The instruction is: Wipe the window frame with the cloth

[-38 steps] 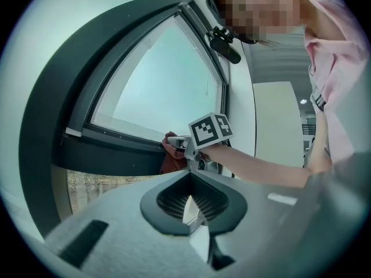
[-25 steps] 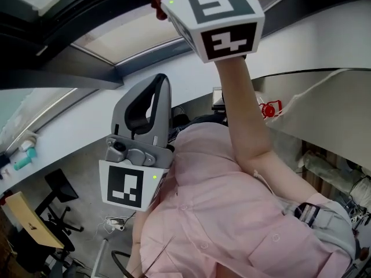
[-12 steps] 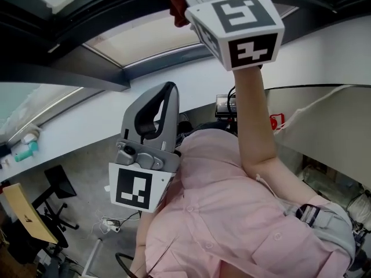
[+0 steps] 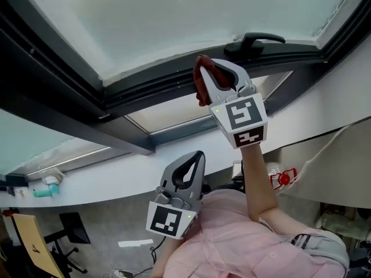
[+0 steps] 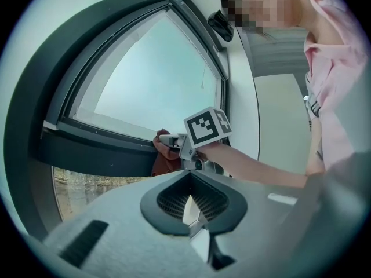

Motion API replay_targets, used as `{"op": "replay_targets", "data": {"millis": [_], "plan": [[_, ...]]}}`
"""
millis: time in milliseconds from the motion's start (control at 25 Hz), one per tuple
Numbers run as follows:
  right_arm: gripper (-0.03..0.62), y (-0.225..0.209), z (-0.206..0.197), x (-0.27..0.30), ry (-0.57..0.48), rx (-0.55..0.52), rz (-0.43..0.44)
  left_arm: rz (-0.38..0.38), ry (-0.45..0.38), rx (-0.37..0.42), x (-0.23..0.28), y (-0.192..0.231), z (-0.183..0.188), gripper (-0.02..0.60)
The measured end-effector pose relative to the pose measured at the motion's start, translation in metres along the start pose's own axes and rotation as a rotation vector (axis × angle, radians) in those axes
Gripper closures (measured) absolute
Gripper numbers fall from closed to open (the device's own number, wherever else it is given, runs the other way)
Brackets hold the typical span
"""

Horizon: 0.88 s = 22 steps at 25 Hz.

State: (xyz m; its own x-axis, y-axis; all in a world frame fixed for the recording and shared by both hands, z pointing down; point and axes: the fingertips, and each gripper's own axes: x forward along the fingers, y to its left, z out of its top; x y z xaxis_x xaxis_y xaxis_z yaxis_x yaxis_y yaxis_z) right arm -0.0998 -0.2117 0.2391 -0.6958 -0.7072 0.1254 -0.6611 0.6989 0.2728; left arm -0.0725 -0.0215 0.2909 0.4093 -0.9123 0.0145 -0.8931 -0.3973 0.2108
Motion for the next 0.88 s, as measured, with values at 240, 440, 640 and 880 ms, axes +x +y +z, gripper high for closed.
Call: {"op": "replay_targets", "data": {"millis": [240,440,640,880], "plan": [[0.530,-0.014,-0.004,-0.001,0.015,0.012,-0.026,-0.006,0.024,0.034,-0.004,0.006,0.000,0.588],[0.530,-0.039,-0.009,-0.008,0.029,0.039,-0.073,-0.006,0.020,0.035,-0.007,0.004,0.002,0.587],[0.530,-0.053,-0.019,-0.015,0.045,0.060,-0.105,-0.005,0.029,0.026,-0.008,0.002,0.000,0.588],[0.530,-0.055,-0.018,-0.012,0.040,0.038,-0.098,0.010,0.013,0.037,-0.008,0.002,0.006,0.588]]}}
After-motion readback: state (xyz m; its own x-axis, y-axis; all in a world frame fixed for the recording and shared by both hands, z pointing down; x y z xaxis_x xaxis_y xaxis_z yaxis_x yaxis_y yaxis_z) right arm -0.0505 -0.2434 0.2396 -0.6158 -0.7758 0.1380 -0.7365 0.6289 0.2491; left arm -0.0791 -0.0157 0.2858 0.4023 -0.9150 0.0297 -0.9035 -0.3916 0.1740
